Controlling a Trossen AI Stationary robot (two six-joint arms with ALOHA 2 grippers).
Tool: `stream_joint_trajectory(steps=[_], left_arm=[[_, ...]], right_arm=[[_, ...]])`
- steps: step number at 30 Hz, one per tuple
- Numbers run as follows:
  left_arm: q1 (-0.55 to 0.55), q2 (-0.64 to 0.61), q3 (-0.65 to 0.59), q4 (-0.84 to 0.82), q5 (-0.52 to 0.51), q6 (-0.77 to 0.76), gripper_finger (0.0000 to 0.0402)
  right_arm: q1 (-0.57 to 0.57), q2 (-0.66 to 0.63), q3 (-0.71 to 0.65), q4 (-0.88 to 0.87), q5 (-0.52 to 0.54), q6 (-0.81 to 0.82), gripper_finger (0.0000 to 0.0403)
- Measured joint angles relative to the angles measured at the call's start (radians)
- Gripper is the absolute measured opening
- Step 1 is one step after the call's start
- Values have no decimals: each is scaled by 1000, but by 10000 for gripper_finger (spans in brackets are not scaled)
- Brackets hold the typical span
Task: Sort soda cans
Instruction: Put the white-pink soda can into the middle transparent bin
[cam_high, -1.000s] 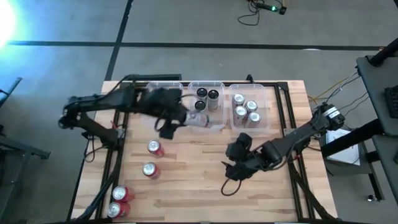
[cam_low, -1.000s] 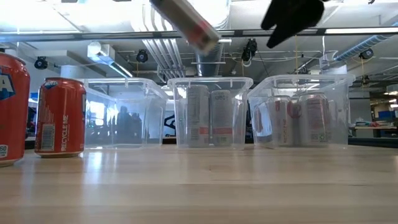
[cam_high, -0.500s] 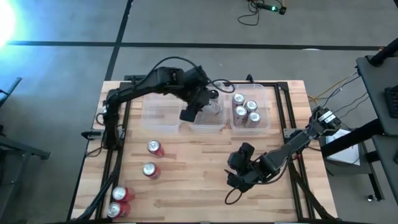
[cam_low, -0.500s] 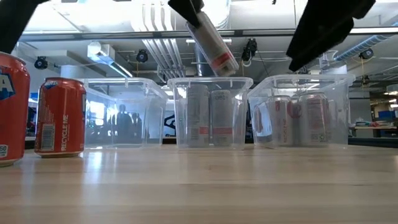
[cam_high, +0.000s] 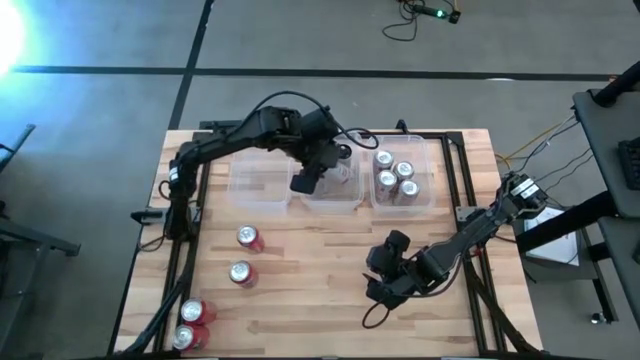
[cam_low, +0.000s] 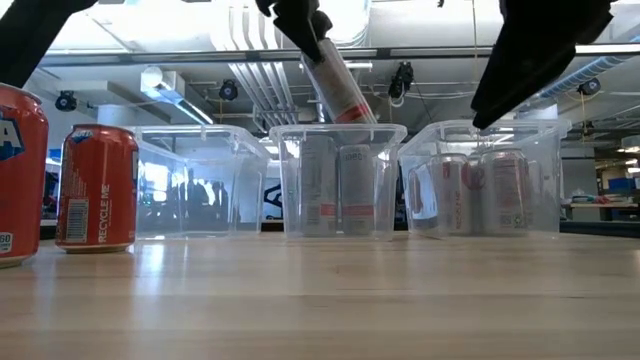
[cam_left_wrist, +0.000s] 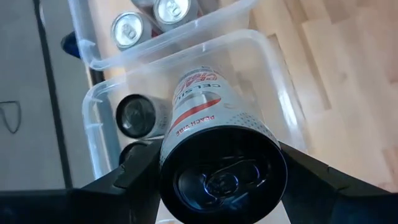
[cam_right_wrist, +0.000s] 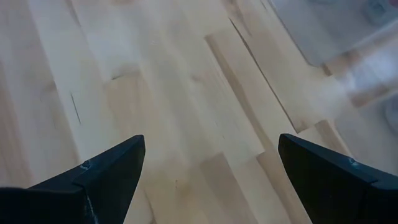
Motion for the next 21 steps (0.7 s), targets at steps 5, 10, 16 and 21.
stream_joint_trajectory(steps=[5, 10, 16, 21], left_arm=[[3, -1, -33, 24, -3, 0, 239], [5, 13, -74, 29, -29, -2, 239], [8, 65, -85, 46, -69, -4, 239], [7, 103, -85, 55, -71, -4, 246]], right_arm=[[0, 0, -3, 1, 1, -3, 363], [0, 0, -4, 2, 7, 0, 363], [0, 0, -5, 4, 8, 7, 363], [0, 0, -5, 7, 8, 15, 363]])
